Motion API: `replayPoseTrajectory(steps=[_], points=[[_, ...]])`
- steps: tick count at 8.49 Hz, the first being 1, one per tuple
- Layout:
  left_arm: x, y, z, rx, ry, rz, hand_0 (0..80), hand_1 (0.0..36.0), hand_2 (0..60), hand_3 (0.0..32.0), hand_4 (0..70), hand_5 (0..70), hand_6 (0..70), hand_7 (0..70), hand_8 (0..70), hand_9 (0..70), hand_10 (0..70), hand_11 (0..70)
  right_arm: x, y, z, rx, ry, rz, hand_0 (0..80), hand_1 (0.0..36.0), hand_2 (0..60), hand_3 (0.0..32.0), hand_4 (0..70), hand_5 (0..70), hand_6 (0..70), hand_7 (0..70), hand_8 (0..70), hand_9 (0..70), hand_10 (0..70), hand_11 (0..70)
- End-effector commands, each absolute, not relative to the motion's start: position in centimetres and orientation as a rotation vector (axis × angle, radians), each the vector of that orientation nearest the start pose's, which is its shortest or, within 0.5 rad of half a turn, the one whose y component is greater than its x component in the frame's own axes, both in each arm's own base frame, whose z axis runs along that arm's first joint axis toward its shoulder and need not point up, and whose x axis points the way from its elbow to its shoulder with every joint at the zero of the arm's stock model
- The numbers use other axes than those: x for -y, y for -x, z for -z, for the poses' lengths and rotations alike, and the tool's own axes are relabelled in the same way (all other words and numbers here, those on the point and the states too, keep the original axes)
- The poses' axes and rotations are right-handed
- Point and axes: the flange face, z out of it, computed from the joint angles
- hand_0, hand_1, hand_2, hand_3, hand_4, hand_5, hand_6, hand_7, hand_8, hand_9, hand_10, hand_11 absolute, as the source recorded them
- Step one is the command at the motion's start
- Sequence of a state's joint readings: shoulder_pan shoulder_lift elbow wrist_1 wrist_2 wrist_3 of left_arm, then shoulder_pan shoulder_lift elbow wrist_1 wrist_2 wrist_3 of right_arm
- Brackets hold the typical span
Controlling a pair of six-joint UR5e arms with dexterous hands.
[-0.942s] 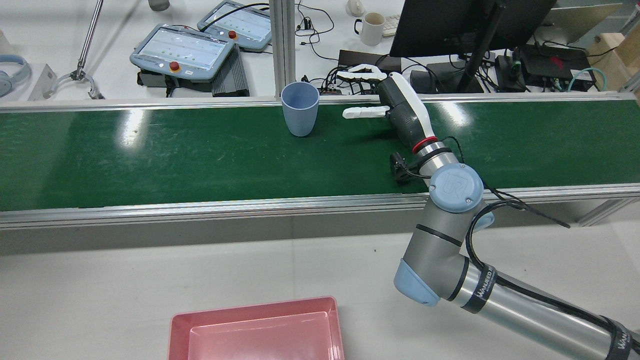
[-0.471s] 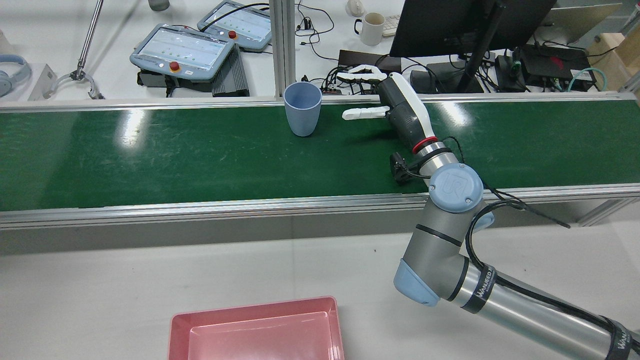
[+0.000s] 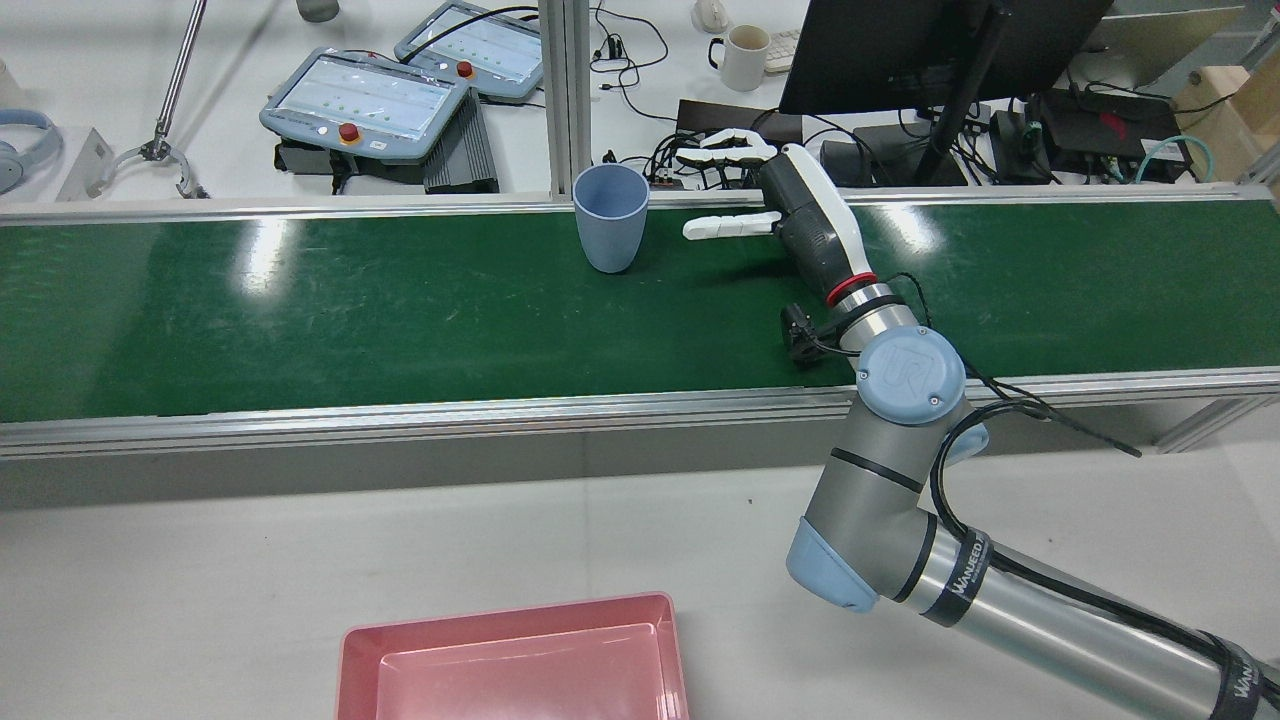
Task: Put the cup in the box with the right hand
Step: 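Hold the open right hand on the belt as the cup approaches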
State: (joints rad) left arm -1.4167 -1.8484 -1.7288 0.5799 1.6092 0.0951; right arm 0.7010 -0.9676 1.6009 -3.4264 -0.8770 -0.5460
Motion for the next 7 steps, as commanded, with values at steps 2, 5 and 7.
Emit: replayPoseTrajectory(steps=[2, 5, 7], points=[[56.95, 4.21, -51.87, -1.924, 0.1, 2.204, 0.0, 0.0, 0.0, 0.0, 0.0, 0.0, 0.0, 0.0, 0.0, 0.0, 0.0, 0.0, 57.81, 37.92, -34.78, -2.731, 0.243, 2.05, 47.6, 10.2, 2.5, 7.6, 38.3, 2.0, 6.8, 44.2, 7.6, 15.7, 0.2, 0.4], [56.95, 4.3, -51.87, -1.925, 0.099, 2.205, 0.0, 0.0, 0.0, 0.0, 0.0, 0.0, 0.0, 0.0, 0.0, 0.0, 0.0, 0.0, 57.85, 37.82, -34.87, -2.718, 0.256, 2.053, 47.0, 9.1, 2.2, 7.6, 38.0, 1.8, 6.7, 44.1, 7.7, 15.8, 0.6, 0.9], [56.95, 4.3, -51.87, -1.925, 0.099, 2.205, 0.0, 0.0, 0.0, 0.0, 0.0, 0.0, 0.0, 0.0, 0.0, 0.0, 0.0, 0.0, 57.79, 37.91, -34.87, -2.719, 0.254, 2.053, 46.0, 7.7, 1.9, 7.6, 36.3, 1.5, 6.5, 42.9, 7.5, 15.4, 0.6, 0.9]])
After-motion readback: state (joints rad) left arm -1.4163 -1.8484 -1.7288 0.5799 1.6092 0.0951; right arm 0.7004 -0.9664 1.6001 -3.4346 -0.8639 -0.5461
